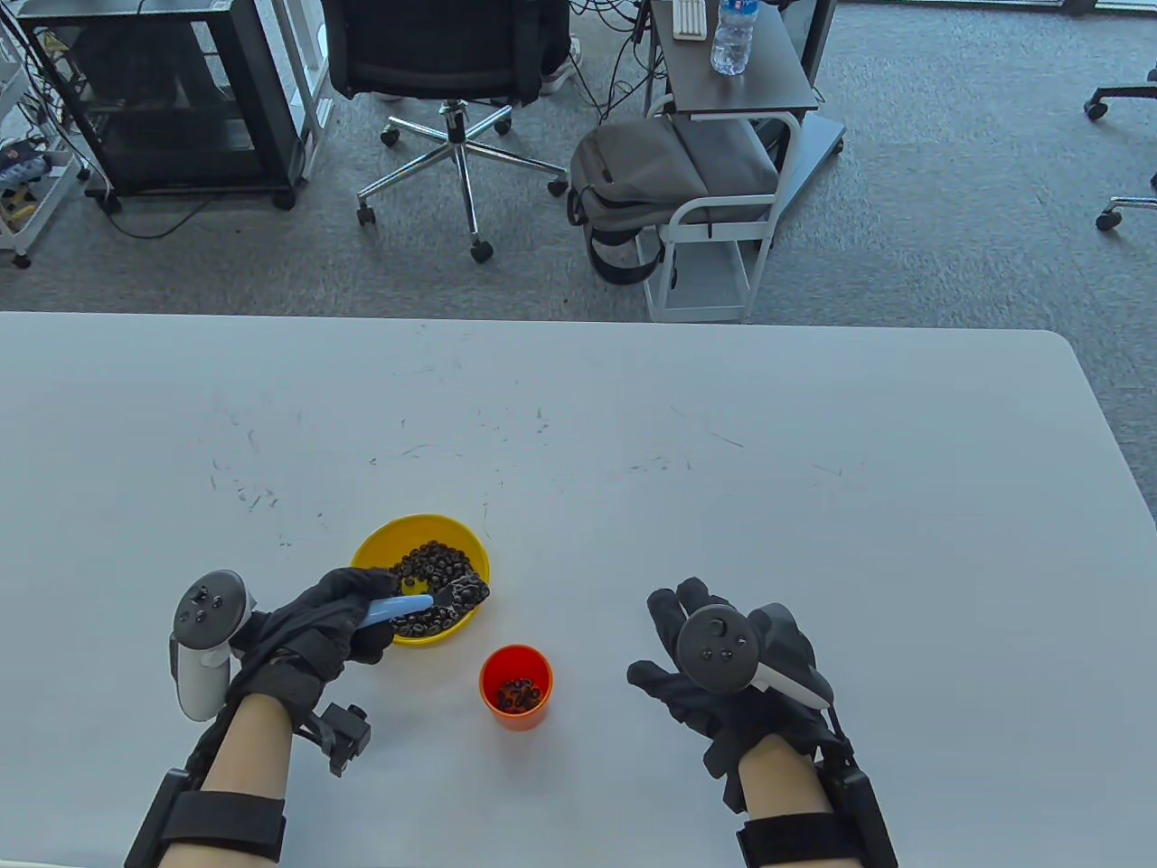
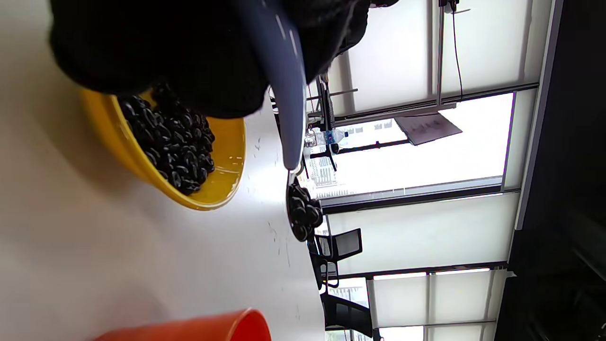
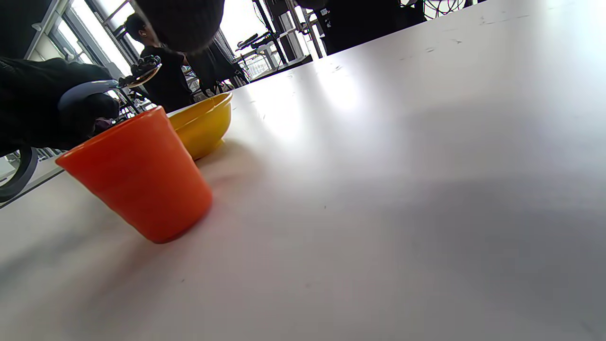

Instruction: Scoop coffee beans into a cup using a baby spoon

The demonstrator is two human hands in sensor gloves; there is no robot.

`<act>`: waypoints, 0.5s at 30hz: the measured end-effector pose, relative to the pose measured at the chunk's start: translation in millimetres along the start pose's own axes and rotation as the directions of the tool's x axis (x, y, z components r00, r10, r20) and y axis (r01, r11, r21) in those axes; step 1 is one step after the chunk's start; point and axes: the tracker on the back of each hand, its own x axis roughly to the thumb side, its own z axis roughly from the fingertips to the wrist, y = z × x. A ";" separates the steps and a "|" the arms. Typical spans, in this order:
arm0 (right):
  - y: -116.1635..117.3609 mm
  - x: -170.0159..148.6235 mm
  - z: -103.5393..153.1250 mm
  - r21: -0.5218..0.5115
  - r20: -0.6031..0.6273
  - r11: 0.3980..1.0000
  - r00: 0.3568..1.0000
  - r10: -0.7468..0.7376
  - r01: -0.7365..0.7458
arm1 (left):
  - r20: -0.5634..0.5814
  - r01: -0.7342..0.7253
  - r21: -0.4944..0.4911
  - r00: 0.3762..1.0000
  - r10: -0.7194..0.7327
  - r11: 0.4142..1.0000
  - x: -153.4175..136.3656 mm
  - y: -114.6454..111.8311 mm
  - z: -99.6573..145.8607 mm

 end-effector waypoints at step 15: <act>0.2 -0.1 0.4 -0.002 0.003 1.000 1.000 0.001 -0.001 | 0.141 0.235 -0.277 0.969 -0.202 0.932 18.3 -30.6 -4.2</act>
